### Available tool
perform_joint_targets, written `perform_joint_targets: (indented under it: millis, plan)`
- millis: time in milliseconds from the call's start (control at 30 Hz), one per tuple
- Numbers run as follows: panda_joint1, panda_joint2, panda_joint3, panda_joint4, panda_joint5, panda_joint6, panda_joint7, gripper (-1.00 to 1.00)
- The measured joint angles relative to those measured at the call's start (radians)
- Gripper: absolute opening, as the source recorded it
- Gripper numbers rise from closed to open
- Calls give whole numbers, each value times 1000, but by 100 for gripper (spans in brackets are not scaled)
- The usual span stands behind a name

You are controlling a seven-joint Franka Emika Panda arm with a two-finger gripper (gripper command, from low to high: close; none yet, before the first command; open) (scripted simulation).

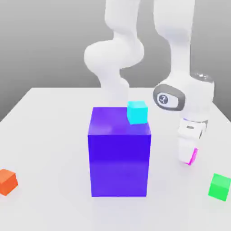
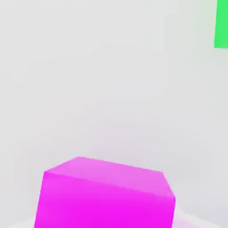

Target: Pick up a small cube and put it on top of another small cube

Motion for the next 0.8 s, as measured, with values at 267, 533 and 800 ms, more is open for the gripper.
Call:
perform_joint_targets:
  millis: [267, 533, 800]
  plan:
    - [17, -74, -12, 134, 128, -209, -257, -100]
    - [-51, 37, -33, 405, 80, -370, -494, -100]
    - [-38, 190, -57, 430, 35, -244, -479, 100]
